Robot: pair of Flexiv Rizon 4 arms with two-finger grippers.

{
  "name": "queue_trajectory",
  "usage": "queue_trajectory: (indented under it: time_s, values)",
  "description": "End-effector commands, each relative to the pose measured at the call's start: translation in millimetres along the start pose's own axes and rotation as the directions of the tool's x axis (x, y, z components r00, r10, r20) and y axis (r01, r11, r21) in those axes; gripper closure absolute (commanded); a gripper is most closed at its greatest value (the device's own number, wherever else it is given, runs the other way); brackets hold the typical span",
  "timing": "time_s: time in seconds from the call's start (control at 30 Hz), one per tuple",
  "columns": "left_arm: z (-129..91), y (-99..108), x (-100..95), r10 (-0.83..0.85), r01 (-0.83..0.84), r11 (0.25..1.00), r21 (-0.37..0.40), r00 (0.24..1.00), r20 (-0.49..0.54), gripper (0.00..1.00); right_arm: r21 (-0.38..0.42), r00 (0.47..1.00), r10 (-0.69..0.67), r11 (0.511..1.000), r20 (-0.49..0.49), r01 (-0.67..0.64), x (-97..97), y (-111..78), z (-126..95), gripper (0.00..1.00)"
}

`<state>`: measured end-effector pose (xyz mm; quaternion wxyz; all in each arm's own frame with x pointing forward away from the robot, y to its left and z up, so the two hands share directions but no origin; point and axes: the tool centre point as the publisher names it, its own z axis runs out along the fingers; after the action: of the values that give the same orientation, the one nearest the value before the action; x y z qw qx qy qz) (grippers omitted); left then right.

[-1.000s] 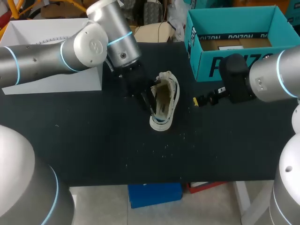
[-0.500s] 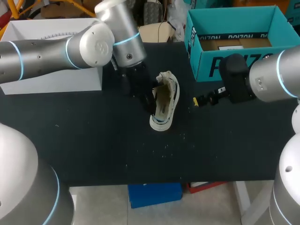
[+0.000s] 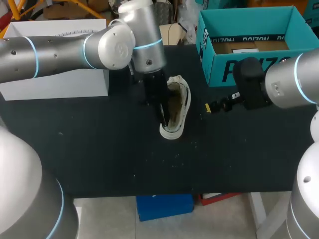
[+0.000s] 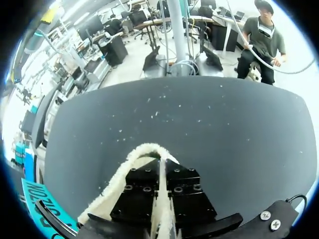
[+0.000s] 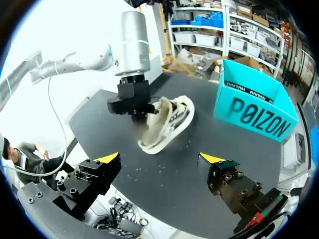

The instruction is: Take the shoe out of the shoebox, open the shoe tongue, remove and reinsert the insole, then place the shoe into the shoebox

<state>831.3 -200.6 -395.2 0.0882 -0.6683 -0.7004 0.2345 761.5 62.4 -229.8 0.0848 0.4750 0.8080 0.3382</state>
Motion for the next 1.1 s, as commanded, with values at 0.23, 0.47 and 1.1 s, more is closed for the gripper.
queue_trajectory:
  time_s: [0.23,0.47,1.1]
  values:
    - [-15.6,-13.4,-9.1,0.097,-0.091,0.993,0.081,0.992,-0.078,0.00,0.002,1.000,0.000,1.000,0.001,0.000,0.9,0.7,0.8,0.00]
    - [-34.3,-2.1,-22.8,0.120,-0.111,0.979,-0.168,0.992,0.046,1.00,0.002,1.000,0.000,1.000,0.001,0.000,0.9,0.7,0.8,0.00]
    - [-21.4,24.6,-13.0,0.203,-0.197,0.881,-0.431,0.979,-0.034,1.00,0.002,1.000,0.000,1.000,0.001,0.000,0.9,0.7,0.8,0.00]
